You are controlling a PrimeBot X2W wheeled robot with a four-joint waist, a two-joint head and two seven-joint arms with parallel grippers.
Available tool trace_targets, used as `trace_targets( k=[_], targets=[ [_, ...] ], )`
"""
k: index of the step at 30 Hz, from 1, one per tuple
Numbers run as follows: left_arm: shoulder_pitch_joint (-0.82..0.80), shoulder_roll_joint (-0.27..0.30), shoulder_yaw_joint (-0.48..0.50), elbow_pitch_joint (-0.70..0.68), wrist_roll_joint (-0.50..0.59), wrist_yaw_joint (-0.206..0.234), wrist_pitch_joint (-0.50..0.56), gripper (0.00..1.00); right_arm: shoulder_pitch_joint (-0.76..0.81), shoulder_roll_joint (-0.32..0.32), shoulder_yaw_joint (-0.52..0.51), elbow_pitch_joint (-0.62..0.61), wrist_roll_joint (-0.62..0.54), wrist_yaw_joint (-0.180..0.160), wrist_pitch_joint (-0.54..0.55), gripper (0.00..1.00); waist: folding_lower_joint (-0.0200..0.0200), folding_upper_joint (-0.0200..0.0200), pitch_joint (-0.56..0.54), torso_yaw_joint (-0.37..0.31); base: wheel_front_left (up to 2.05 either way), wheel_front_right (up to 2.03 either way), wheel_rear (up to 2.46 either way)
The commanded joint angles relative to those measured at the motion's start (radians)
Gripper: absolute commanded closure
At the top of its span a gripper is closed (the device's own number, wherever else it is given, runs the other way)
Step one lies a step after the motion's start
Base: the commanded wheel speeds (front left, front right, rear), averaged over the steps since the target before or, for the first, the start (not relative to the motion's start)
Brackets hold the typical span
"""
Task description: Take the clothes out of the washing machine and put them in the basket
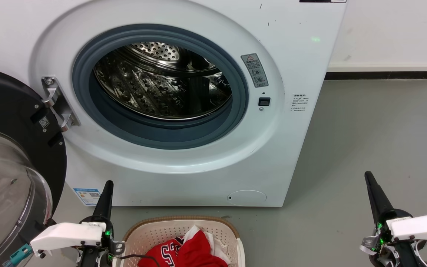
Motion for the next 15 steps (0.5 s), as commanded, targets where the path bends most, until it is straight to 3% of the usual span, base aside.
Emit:
trace_targets(
  k=[1, 15],
  targets=[
    [-0.019, 0.0, 0.006, -0.001, -0.026, -0.008, 0.008, 1.0, -0.02, -0.003, -0.004, 0.0, 0.03, 0.0, 0.006, 1.0, -0.0001, 0.0, 0.0, 0.001, 0.0, 0.0, 0.0],
    [-0.022, -0.001, 0.021, 0.006, -0.15, -0.02, 0.039, 1.0, -0.033, 0.001, -0.018, 0.015, 0.158, 0.0, 0.031, 1.0, -0.0001, 0.0, 0.001, 0.005, 0.0, 0.0, 0.0]
  ],
)
